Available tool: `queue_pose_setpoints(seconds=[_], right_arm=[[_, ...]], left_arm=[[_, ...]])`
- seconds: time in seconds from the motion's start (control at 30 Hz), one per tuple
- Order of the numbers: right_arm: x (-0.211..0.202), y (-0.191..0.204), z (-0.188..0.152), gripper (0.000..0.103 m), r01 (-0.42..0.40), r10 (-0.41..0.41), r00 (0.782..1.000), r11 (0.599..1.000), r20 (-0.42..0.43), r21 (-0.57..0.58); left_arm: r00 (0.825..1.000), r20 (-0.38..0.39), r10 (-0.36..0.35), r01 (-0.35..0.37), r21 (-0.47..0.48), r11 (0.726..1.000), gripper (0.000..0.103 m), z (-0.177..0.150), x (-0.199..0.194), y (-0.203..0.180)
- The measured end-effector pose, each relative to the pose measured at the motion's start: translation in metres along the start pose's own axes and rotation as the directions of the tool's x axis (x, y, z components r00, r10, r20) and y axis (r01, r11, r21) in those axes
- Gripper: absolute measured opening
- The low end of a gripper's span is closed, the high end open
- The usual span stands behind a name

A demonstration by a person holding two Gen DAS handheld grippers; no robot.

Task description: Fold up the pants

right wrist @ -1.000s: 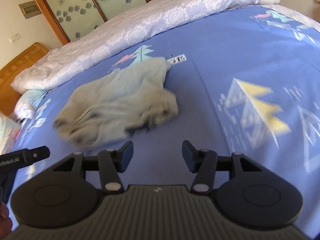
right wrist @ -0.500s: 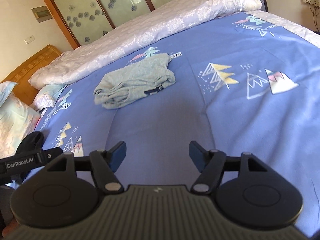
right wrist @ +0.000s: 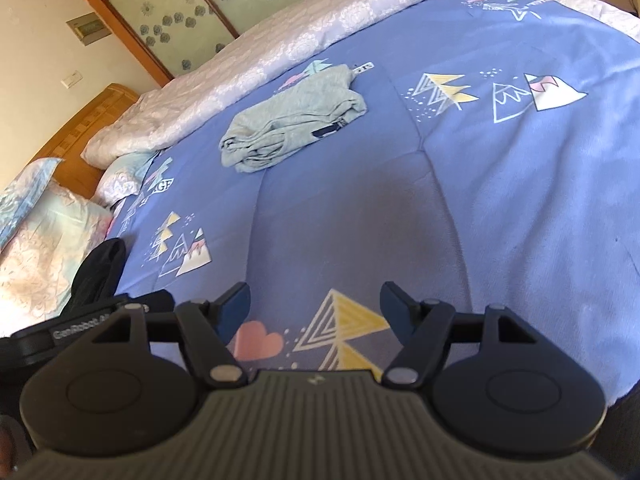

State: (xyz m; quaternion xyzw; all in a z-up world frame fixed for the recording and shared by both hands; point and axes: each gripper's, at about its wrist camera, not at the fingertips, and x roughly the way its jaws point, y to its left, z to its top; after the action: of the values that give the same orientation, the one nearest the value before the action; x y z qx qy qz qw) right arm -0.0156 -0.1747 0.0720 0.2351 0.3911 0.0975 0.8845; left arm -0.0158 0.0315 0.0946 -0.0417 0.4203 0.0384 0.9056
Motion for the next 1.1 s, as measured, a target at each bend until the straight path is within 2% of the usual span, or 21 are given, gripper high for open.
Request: queue_pose_setpoints(seconds=[0.1,0.3,0.57,0.83,1.1], right_arm=[[-0.005,0.008,-0.001,0.074,-0.004,0.005,1.0,1.0,0.018,-0.022],[-0.016,0.014,-0.002,0.075,-0.009,0.011,0.997,0.999,0.075,-0.034],[-0.021,0.015,-0.003,0.076,-0.007,0.012,0.994,0.999,0.109,-0.046],[-0.02,0.017,-0.006,0.076,-0.013,0.018,0.995,0.999,0.098,-0.046],[-0.024,0.022,-0.009,0.076,-0.003,0.012,0.99,0.998,0.138,-0.062]], left_arm=[[1.0,0.014,0.013,-0.013,0.019,1.0,0.103,-0.003,-0.005,-0.001],[0.995,0.093,0.033,-0.037,0.047,0.998,0.103,-0.004,-0.023,-0.006],[0.976,0.203,0.084,-0.098,0.06,0.993,0.103,0.002,-0.045,-0.01],[0.972,0.202,0.122,-0.138,0.068,0.988,0.103,0.0,-0.041,-0.009],[0.976,0.165,0.144,-0.156,0.062,0.986,0.103,-0.004,-0.034,-0.005]])
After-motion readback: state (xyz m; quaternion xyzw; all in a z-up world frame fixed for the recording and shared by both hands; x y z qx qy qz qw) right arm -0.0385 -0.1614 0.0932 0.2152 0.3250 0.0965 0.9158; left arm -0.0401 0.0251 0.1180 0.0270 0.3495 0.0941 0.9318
